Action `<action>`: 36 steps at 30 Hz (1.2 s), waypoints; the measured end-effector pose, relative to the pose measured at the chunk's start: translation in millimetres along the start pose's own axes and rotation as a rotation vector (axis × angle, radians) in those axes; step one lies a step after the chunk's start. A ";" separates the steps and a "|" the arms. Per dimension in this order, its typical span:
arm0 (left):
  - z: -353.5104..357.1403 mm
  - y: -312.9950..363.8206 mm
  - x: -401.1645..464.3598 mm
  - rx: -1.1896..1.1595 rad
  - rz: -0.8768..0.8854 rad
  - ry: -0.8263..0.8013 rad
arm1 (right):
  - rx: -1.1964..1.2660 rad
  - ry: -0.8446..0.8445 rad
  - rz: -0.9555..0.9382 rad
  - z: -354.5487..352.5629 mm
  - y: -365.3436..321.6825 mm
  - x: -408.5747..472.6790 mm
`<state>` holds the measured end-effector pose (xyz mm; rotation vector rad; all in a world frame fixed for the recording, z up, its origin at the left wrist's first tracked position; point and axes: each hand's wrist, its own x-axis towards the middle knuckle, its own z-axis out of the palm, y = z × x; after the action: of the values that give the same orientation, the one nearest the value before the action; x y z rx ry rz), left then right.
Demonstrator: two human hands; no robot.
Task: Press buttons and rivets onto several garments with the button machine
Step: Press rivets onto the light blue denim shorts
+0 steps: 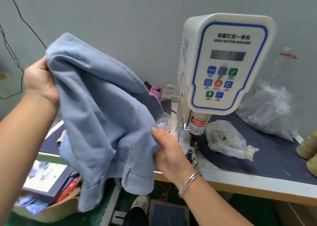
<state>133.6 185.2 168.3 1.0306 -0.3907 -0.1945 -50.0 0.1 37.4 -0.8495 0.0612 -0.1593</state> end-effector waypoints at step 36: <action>-34.9 -177.4 -17.4 1.688 0.201 -0.471 | -1.792 -0.127 -0.251 -71.9 78.7 -45.7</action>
<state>136.2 129.2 -4.5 2.5937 -1.1614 0.1494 -94.4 5.3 -69.7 -2.6586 -0.0458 -0.2767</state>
